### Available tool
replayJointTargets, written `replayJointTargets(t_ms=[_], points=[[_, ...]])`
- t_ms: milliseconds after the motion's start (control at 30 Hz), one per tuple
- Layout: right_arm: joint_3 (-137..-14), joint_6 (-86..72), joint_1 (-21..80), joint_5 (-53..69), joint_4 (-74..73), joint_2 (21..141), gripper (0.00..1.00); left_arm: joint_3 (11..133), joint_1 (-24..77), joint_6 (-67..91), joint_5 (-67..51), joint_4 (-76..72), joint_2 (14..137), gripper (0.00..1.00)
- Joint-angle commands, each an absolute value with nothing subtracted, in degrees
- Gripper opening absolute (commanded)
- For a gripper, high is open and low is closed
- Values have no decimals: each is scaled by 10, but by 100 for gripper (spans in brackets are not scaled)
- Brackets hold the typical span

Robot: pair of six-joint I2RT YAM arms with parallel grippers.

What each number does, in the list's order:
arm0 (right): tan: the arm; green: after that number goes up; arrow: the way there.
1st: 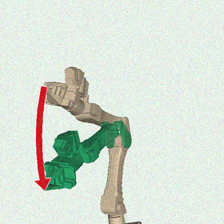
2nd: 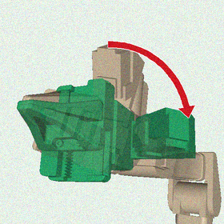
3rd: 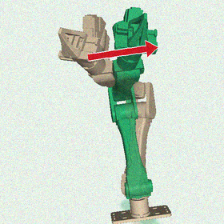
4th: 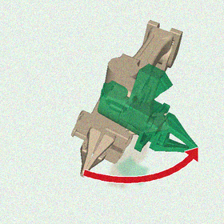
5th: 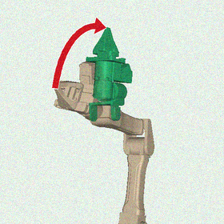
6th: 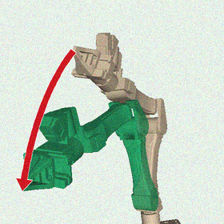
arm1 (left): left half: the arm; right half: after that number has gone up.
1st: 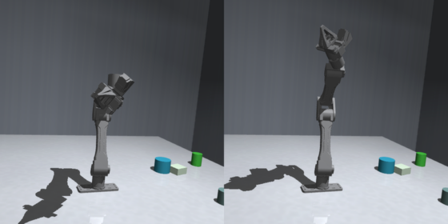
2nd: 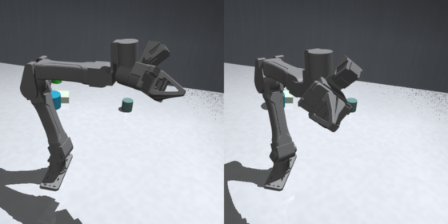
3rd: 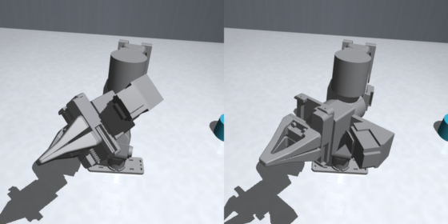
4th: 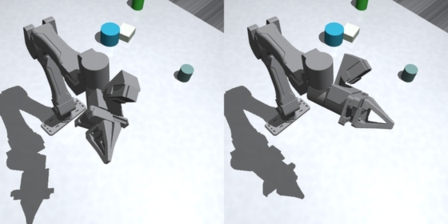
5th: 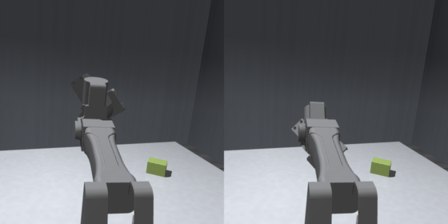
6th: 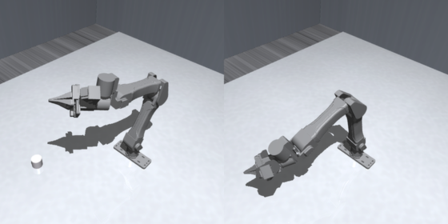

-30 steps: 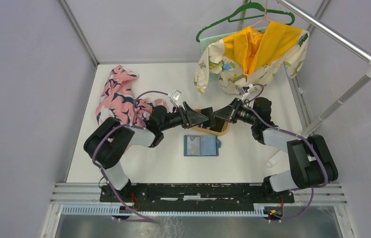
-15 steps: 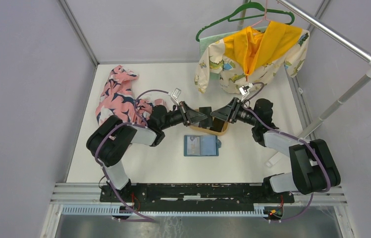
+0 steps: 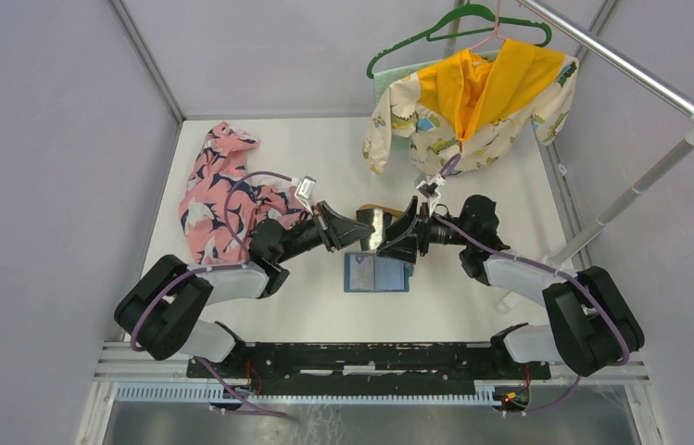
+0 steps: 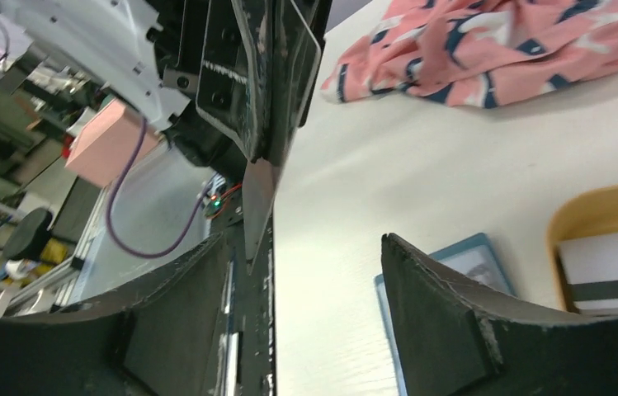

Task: Put the credit cards into the card holder
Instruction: Insert the credit card into the card holder.

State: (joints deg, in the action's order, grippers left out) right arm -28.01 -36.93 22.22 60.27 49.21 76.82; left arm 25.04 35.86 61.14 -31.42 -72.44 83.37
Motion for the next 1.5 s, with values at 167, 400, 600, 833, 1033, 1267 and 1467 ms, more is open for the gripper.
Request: replayJointTargets(t_ms=[167,400,600,833,1033,1267,1467], points=[[-287,-402,241,641,607,736,58,257,400,473,-283,-630,743,2],[-282,-423,247,643,636,715,31,267,415,453,-285,-602,734,4],[-294,-395,255,654,597,719,2,264,418,445,-284,-582,710,21],[-294,-392,262,661,596,720,0,244,418,410,-274,-504,649,43],[-295,-390,270,665,593,724,0,236,418,401,-271,-487,616,43],[-297,-388,278,669,593,730,0,236,417,430,-307,-551,632,25],[-297,-387,280,671,592,730,0,230,416,435,-325,-574,643,12]])
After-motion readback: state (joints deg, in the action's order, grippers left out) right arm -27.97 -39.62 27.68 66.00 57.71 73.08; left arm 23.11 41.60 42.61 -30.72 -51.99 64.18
